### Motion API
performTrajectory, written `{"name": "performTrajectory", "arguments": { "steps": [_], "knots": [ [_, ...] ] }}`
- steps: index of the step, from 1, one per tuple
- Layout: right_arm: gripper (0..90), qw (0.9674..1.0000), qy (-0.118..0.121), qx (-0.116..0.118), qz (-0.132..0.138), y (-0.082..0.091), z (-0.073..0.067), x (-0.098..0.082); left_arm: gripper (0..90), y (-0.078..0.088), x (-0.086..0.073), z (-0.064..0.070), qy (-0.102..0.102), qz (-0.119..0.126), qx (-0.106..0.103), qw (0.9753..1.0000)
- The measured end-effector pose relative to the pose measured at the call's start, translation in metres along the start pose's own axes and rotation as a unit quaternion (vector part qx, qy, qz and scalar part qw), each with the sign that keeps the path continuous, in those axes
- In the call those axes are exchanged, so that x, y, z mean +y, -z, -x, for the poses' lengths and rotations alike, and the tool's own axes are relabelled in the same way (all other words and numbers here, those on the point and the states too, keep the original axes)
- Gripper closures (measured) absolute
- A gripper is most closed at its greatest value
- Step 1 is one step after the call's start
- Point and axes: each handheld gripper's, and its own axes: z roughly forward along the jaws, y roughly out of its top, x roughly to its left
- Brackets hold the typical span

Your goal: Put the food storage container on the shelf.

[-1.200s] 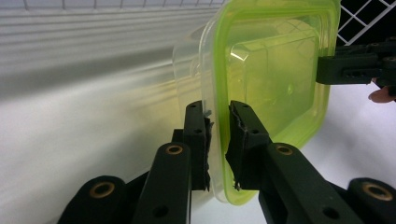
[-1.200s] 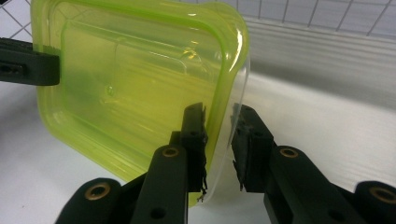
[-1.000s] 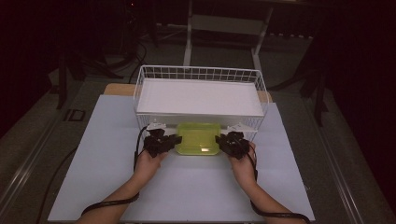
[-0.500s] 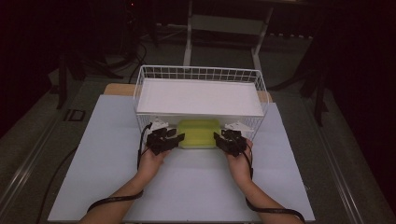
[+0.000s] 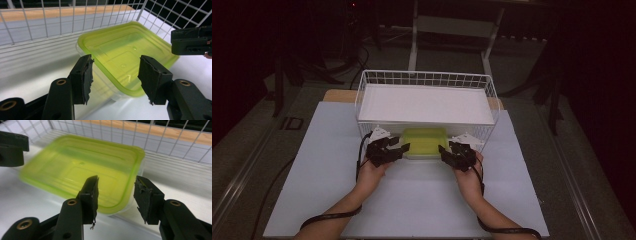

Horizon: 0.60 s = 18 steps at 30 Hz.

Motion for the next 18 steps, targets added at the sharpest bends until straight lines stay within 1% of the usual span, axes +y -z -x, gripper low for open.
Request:
{"name": "performTrajectory", "arguments": {
  "steps": [1,3,5,6,7,8,9,10,11,12,13,14,15,16,18],
  "knots": [
    [54.1,1.0,-0.002,0.005,0.002,0.003,-0.001,0.001,45.3,0.004,0.0,0.001,0.0,0.001,-0.001,1.0],
    [56.4,0.9999,0.005,0.012,0.002,0.009,-0.005,0.001,45.3,0.011,-0.001,0.004,-0.002,0.002,-0.005,1.0],
    [57.3,0.9997,0.008,0.022,0.001,0.013,-0.009,0.001,45.3,0.02,-0.001,0.008,-0.009,0.003,-0.007,0.9999],
    [58.2,0.9996,0.01,0.027,0.0,0.015,-0.012,0.001,45.0,0.024,-0.001,0.01,-0.009,0.005,-0.011,0.9999],
    [58.9,0.9994,0.011,0.031,0.0,0.017,-0.014,0.0,43.8,0.028,-0.002,0.012,-0.008,0.005,-0.015,0.9998],
    [62.1,0.9993,0.011,0.037,-0.001,0.019,-0.016,-0.001,42.9,0.032,-0.002,0.014,-0.012,0.005,-0.016,0.9998],
    [63.3,0.999,0.012,0.043,-0.004,0.021,-0.018,-0.003,39.9,0.035,-0.003,0.015,-0.014,0.005,-0.02,0.9997],
    [63.3,0.999,0.012,0.043,-0.004,0.021,-0.018,-0.003,37.5,0.035,-0.003,0.015,-0.014,0.005,-0.02,0.9997],
    [65.7,0.9987,0.014,0.049,-0.007,0.022,-0.021,-0.004,37.5,0.041,-0.006,0.017,-0.019,0.004,-0.028,0.9994],
    [75.0,0.9977,0.02,0.064,-0.014,0.022,-0.024,-0.007,34.2,0.044,-0.008,0.017,-0.024,0.007,-0.037,0.999],
    [77.3,0.9975,0.025,0.064,-0.016,0.022,-0.026,-0.008,32.0,0.047,-0.01,0.016,-0.026,0.01,-0.051,0.9983],
    [82.9,0.9975,0.031,0.061,-0.015,0.022,-0.028,-0.01,30.1,0.05,-0.012,0.015,-0.023,0.009,-0.057,0.9981],
    [86.2,0.9971,0.035,0.064,-0.021,0.021,-0.03,-0.012,30.0,0.052,-0.013,0.015,-0.024,0.009,-0.057,0.9981],
    [89.2,0.9965,0.037,0.069,-0.029,0.02,-0.032,-0.014,29.1,0.055,-0.015,0.014,-0.024,0.014,-0.056,0.998],
    [90.0,0.9956,0.04,0.077,-0.035,0.018,-0.036,-0.018,25.1,0.059,-0.021,0.012,-0.023,0.015,-0.07,0.9972]
  ]
}}
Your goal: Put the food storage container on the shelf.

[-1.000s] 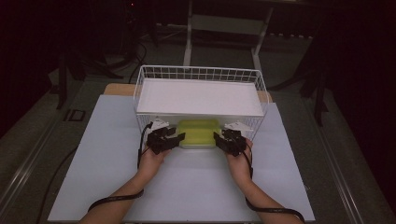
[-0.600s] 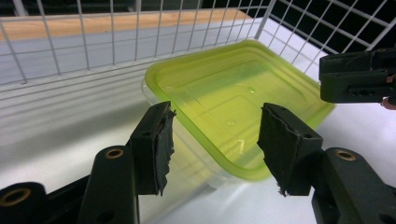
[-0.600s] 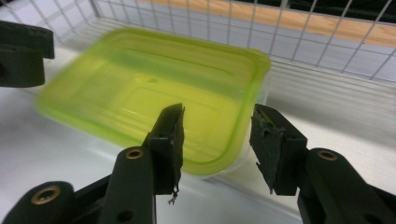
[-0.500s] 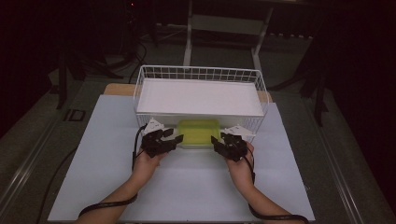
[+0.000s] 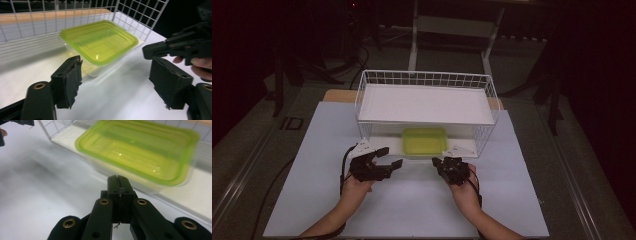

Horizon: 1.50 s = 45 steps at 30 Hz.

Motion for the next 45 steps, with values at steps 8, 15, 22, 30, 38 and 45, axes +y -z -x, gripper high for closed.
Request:
{"name": "performTrajectory", "arguments": {
  "steps": [8,15,22,30,38,45],
  "knots": [
    [90.0,0.9998,-0.009,0.012,-0.014,-0.014,-0.005,-0.007,0.4,0.002,-0.015,0.001,-0.008,-0.006,-0.002,0.9999],
    [90.0,0.9996,-0.011,0.015,-0.021,-0.033,-0.01,-0.006,0.4,0.001,-0.018,0.006,-0.034,-0.005,0.02,0.9992],
    [90.0,0.9997,-0.013,0.0,-0.021,-0.05,-0.007,0.002,0.4,0.0,-0.018,0.007,-0.039,-0.003,0.019,0.999],
    [90.0,0.9993,-0.029,-0.015,-0.018,-0.066,0.002,0.006,0.4,0.001,-0.02,0.005,-0.038,0.002,0.024,0.999],
    [89.9,0.999,-0.028,-0.033,-0.012,-0.078,0.011,0.016,0.4,0.001,-0.021,0.005,-0.036,0.002,0.021,0.9991],
    [89.9,0.9976,-0.043,-0.054,-0.004,-0.085,0.026,0.022,0.4,0.001,-0.021,0.004,-0.042,-0.001,0.027,0.9988]
  ]
}}
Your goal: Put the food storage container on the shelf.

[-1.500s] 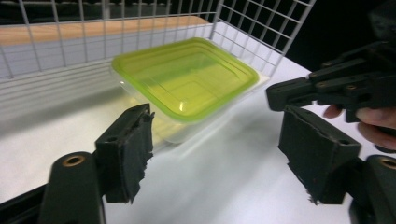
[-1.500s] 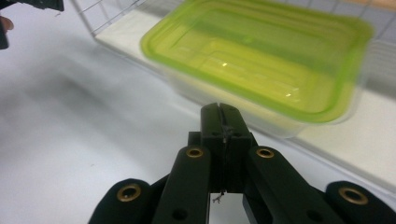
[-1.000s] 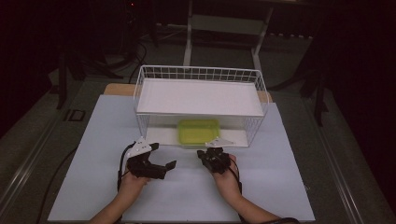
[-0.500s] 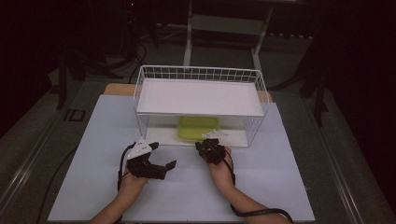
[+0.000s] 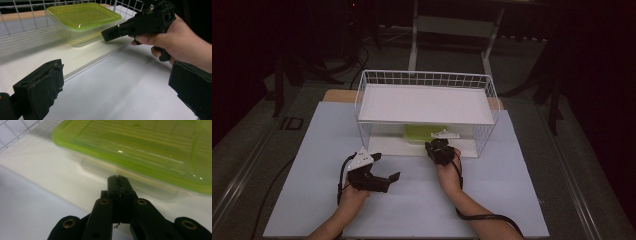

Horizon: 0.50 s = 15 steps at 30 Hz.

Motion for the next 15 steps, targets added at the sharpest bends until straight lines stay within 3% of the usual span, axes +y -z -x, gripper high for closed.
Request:
{"name": "performTrajectory", "arguments": {
  "steps": [15],
  "knots": [
    [87.9,0.9999,-0.009,0.0,0.008,-0.0022,0.0037,0.005,0.4,-0.0006,-0.0015,-0.0008,0.002,-0.003,-0.005,1.0]
  ]
}}
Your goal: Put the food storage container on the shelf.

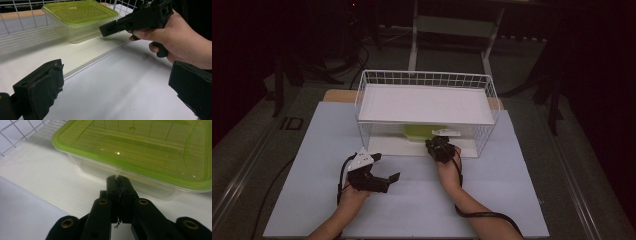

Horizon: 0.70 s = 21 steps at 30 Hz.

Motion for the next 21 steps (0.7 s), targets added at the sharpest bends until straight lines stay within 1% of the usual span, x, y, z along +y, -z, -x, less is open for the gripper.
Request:
{"name": "performTrajectory", "arguments": {
  "steps": [3,4,5,6,8,10,11,12,13,14,15,16,17,18,19,20,21],
  "knots": [
    [86.3,1.0,0.004,0.001,0.002,0.004,-0.002,0.0,0.4,0.0,0.0,0.0,-0.004,0.006,0.001,1.0],
    [85.3,1.0,0.001,0.009,0.005,0.01,-0.003,-0.001,0.4,0.0,0.001,0.0,-0.007,0.006,0.003,1.0],
    [85.3,1.0,0.001,0.009,0.005,0.01,-0.003,-0.001,0.4,0.0,0.001,0.0,-0.01,0.01,0.005,0.9999],
    [85.0,0.9999,-0.002,0.014,0.006,0.013,-0.004,-0.002,0.4,0.0,0.001,0.0,-0.01,0.014,0.005,0.9998],
    [82.6,0.9998,0.002,0.019,0.004,0.021,-0.007,-0.003,0.4,-0.001,0.001,-0.001,-0.003,0.016,-0.003,0.9999],
    [79.8,0.9997,0.014,0.02,0.009,0.027,-0.009,-0.004,0.4,-0.001,0.002,0.0,-0.003,0.017,-0.011,0.9998],
    [77.5,0.9995,0.018,0.023,0.011,0.031,-0.01,-0.004,0.4,-0.001,0.003,0.001,-0.007,0.015,-0.018,0.9997],
    [73.9,0.9993,0.017,0.029,0.015,0.037,-0.01,-0.004,0.4,-0.002,0.003,0.002,-0.012,0.015,-0.022,0.9996],
    [70.9,0.9992,0.015,0.033,0.019,0.041,-0.01,-0.004,0.4,-0.002,0.004,0.003,-0.018,0.015,-0.031,0.9993],
    [66.7,0.9989,0.019,0.038,0.02,0.046,-0.011,-0.004,0.4,-0.002,0.005,0.004,-0.024,0.013,-0.031,0.9991],
    [64.9,0.9986,0.023,0.042,0.02,0.048,-0.011,-0.004,0.4,-0.003,0.007,0.005,-0.028,0.008,-0.033,0.999],
    [63.3,0.9985,0.027,0.043,0.021,0.052,-0.012,-0.005,0.4,-0.003,0.008,0.006,-0.03,0.009,-0.04,0.9987],
    [59.3,0.9981,0.031,0.048,0.021,0.054,-0.012,-0.005,0.4,-0.003,0.008,0.006,-0.03,0.009,-0.04,0.9987],
    [55.4,0.9976,0.033,0.057,0.023,0.057,-0.012,-0.005,0.4,-0.004,0.01,0.008,-0.037,0.009,-0.045,0.9983],
    [55.4,0.9976,0.033,0.057,0.023,0.057,-0.012,-0.005,0.4,-0.004,0.01,0.008,-0.037,0.009,-0.045,0.9983],
    [47.0,0.9967,0.034,0.067,0.029,0.065,-0.012,-0.006,0.4,-0.005,0.012,0.009,-0.034,0.011,-0.054,0.9979],
    [46.1,0.9964,0.036,0.069,0.032,0.067,-0.012,-0.006,0.4,-0.006,0.013,0.009,-0.029,0.013,-0.06,0.9977]
  ]
}}
